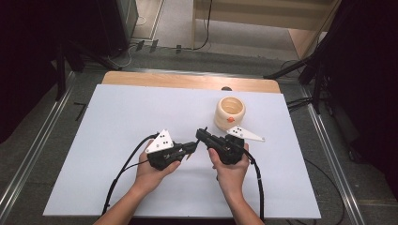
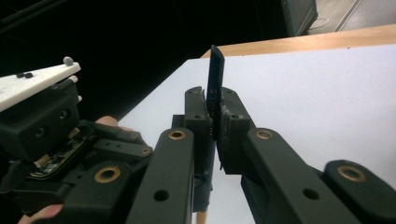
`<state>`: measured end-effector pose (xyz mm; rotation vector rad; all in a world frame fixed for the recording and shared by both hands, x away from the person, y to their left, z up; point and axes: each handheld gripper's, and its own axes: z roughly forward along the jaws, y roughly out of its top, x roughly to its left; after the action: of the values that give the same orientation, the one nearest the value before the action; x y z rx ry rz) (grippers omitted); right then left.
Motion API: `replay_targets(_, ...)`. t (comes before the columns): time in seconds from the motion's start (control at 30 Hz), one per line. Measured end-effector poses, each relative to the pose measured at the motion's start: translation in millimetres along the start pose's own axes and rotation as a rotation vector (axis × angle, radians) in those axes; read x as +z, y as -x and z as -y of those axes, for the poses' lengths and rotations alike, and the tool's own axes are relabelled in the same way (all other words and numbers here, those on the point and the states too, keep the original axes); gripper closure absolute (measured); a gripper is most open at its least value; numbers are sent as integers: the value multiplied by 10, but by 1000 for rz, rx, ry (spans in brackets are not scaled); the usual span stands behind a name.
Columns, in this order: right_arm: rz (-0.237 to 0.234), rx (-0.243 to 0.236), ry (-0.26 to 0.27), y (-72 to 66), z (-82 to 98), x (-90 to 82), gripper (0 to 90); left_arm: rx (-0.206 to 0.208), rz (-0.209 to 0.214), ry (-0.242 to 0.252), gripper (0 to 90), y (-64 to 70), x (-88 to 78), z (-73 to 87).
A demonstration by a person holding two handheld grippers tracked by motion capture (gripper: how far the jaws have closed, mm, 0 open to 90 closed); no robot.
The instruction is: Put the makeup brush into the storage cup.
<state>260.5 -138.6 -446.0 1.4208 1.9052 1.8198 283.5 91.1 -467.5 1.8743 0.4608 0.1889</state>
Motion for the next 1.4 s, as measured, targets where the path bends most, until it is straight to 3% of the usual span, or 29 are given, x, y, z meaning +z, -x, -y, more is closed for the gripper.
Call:
replay_targets(0.13, 7, -2, 9, -13, 4, -8, 856, -8, 13, 11, 842, -11, 4, 7)
replay_targets(0.2, 9, 1, 26, -8, 1, -23, 856, -8, 6, 11, 793, -15, 5, 10)
replay_targets(0.37, 11, 53, 77, 42, -27, -102, 856, -13, 24, 41, 588, -1, 7, 16)
replay_targets(0.6, 5, 157, 128, 150, -29, -178, 856, 4, 24, 73, 464, 15, -12, 15)
replay_targets(0.9, -33, 289, 172, 257, -16, -244, 855, 2, 19, 104, 396, 32, -35, 24)
replay_targets(1.17, -84, 452, 195, 349, 34, -282, 855, 28, 21, 116, 365, 76, -23, 27)
replay_targets(1.33, -103, 514, 206, 381, 56, -296, 855, 35, 18, 117, 363, 92, -12, 31)
replay_targets(1.4, -106, 518, 209, 382, 60, -299, 855, 37, 17, 115, 365, 96, -9, 32)
